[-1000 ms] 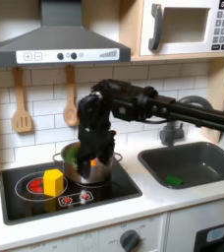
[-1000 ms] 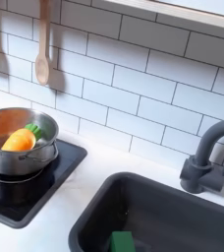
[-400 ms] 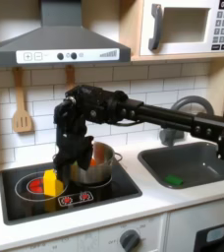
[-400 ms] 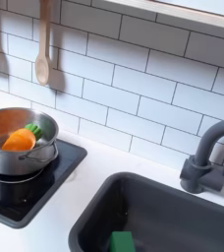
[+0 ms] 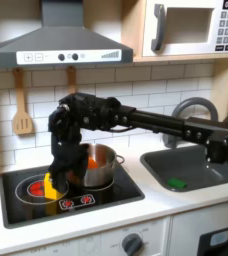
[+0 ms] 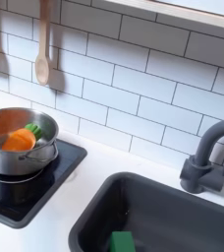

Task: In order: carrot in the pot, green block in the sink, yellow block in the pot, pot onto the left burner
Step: 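Put the yellow block in the pot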

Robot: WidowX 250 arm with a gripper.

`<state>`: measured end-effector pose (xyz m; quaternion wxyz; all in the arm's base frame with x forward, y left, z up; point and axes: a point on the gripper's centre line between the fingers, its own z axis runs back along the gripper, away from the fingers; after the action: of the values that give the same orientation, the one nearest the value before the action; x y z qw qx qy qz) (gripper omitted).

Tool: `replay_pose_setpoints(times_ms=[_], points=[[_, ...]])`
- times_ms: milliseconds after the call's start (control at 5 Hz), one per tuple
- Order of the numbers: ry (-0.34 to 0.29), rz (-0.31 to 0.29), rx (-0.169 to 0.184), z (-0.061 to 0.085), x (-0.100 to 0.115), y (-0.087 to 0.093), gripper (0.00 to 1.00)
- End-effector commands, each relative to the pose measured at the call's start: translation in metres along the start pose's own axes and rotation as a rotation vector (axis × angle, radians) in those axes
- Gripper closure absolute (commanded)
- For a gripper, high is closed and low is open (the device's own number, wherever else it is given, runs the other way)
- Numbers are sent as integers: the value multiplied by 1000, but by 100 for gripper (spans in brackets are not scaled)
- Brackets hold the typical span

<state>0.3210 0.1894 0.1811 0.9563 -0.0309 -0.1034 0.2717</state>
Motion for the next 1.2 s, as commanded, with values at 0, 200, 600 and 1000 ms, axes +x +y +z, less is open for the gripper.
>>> replay_pose_setpoints(times_ms=[0,200,600,1000], points=[[18,4,0,-9,6,4,0],[24,-2,1,-13,8,3,0],[38,0,3,-27,14,7,0],[37,11,0,-31,17,14,0]])
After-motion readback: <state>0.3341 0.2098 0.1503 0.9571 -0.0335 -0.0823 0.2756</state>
